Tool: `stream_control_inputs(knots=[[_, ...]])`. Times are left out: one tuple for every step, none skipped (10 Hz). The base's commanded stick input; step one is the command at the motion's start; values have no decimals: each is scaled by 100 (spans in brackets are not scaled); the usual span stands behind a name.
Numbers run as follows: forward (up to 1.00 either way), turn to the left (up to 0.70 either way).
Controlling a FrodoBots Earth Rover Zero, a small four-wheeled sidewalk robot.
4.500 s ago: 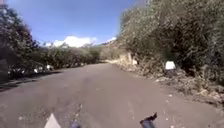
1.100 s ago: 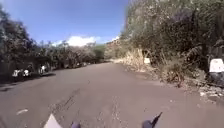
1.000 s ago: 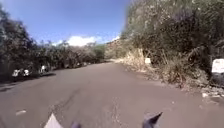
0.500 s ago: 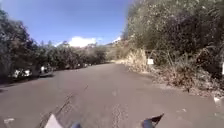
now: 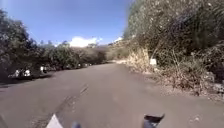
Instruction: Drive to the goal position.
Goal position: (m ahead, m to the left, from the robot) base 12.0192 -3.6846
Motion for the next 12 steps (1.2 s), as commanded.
stream_control_inputs(knots=[[50, 0], [50, 0], [50, 0], [50, 0], [50, 0], [50, 0], [50, 0], [50, -5], [50, -25], [50, -45], [50, -35], [50, -15]])
